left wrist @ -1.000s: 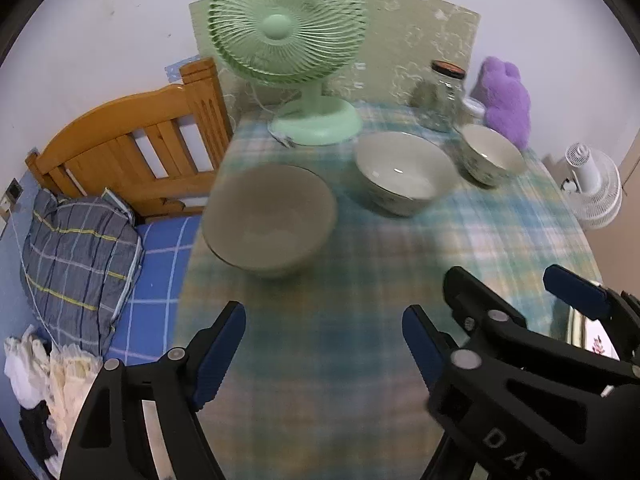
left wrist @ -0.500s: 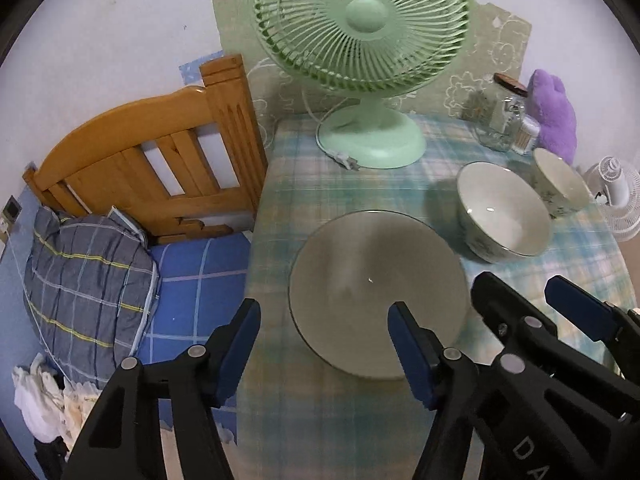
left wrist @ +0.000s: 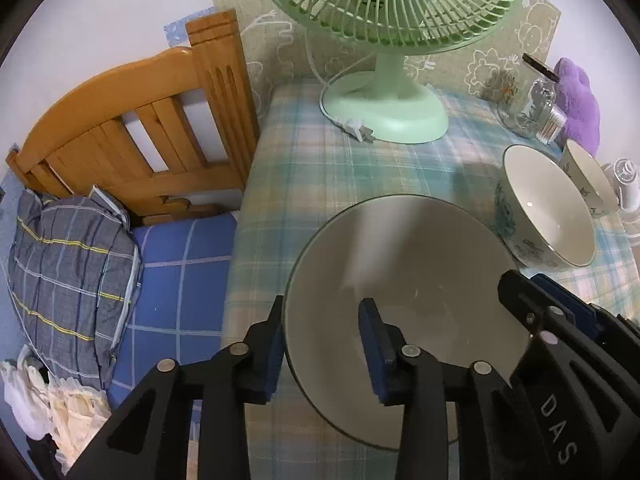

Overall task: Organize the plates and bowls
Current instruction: 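Grasp the rim of the large cream bowl with the left tool, then lift the cream bowl with the left tool and carry it toward the plate stack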

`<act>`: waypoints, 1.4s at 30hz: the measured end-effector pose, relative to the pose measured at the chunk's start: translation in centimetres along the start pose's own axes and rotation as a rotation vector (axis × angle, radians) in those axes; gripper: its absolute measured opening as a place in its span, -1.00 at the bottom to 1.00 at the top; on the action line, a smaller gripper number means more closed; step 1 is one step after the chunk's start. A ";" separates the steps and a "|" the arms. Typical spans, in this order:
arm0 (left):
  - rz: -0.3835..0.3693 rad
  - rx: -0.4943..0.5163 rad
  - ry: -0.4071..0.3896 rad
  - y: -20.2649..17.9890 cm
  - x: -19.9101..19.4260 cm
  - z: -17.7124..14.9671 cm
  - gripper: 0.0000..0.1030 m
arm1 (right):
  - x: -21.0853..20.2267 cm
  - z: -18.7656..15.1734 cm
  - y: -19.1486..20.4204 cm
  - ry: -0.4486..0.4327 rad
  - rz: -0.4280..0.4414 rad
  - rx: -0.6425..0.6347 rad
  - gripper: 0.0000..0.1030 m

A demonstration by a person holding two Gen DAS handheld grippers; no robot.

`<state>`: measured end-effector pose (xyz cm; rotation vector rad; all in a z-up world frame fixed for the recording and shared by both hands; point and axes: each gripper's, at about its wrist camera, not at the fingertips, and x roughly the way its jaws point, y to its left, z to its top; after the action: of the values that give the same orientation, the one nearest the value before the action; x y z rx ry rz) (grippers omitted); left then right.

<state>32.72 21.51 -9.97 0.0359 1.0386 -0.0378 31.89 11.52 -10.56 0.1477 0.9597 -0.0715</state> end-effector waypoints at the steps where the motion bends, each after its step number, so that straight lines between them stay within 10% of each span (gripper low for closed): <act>1: 0.000 -0.001 -0.003 0.0 0.1 0.0 -0.35 | 0.2 0.0 0.0 0.002 0.003 0.001 -0.57; 42: -0.007 0.040 0.022 -8.5 -6.5 -7.6 -0.48 | -6.9 -6.4 -8.1 0.024 -0.010 -0.048 -0.74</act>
<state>22.43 13.45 -8.32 0.0685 1.0600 -0.0646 21.75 4.47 -9.30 0.0993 0.9852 -0.0559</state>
